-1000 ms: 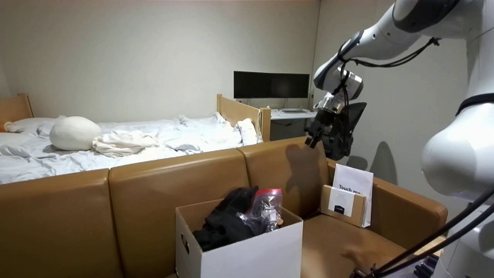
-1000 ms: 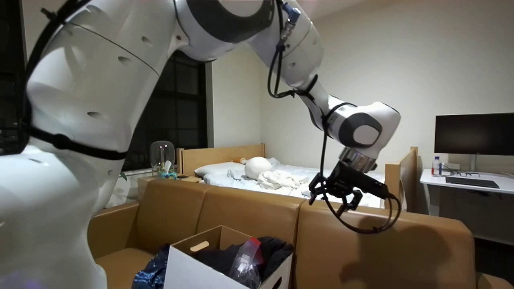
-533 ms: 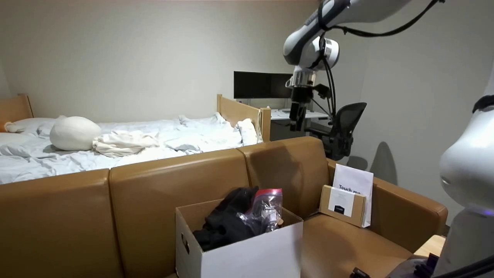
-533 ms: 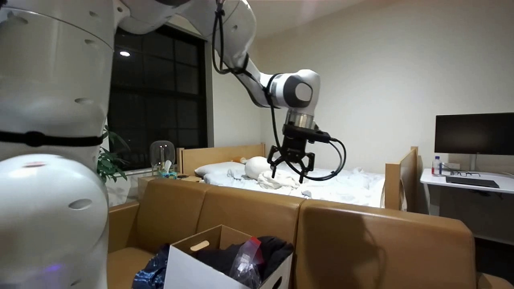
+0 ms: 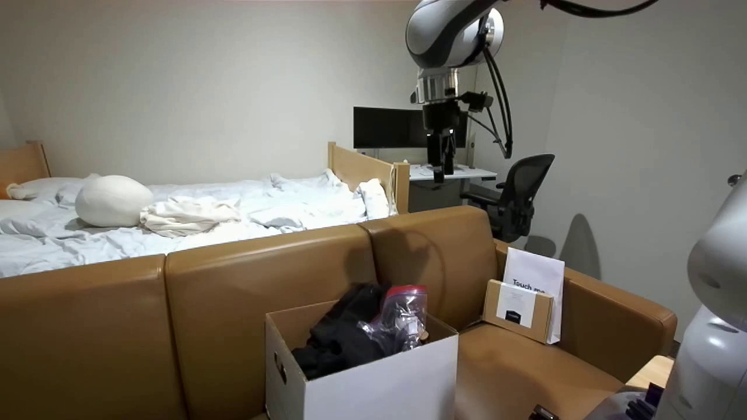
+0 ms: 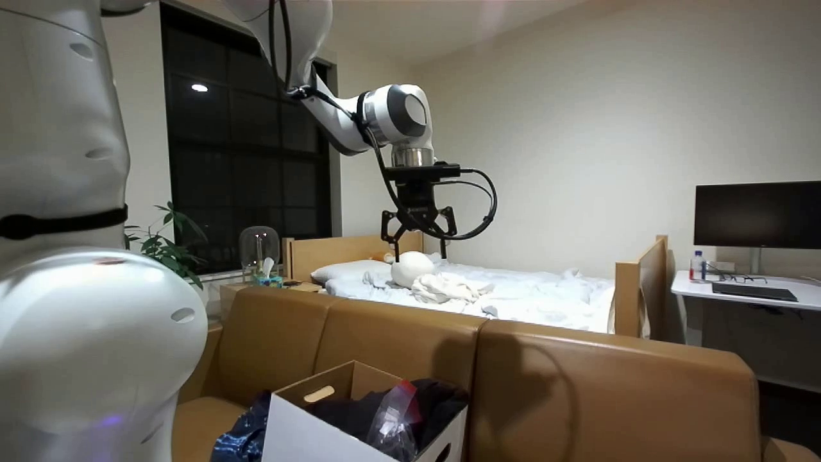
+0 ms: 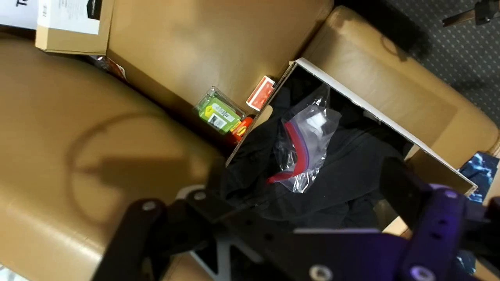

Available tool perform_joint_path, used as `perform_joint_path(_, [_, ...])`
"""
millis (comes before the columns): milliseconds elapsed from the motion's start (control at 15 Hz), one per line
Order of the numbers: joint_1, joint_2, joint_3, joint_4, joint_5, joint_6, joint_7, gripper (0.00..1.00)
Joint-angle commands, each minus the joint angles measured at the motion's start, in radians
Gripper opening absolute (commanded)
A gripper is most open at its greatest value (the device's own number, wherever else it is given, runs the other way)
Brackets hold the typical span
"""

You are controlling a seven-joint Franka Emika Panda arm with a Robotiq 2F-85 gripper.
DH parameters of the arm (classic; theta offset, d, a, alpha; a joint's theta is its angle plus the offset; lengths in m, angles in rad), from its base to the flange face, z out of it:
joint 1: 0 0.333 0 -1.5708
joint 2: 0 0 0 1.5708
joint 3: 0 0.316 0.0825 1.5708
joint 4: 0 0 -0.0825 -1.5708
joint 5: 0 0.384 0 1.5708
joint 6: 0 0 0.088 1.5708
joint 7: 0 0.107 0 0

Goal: Pick the box in the white box and put it on the couch

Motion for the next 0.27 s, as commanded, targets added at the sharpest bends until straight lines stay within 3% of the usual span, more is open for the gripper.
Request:
perform_joint_path(0, [0.03, 0.001, -0.033, -0.001, -0.004, -0.002, 0.003, 1.0])
perform_joint_path(200, [0.029, 0.004, -0.036, -0.002, -0.004, -0.002, 0.003, 1.0])
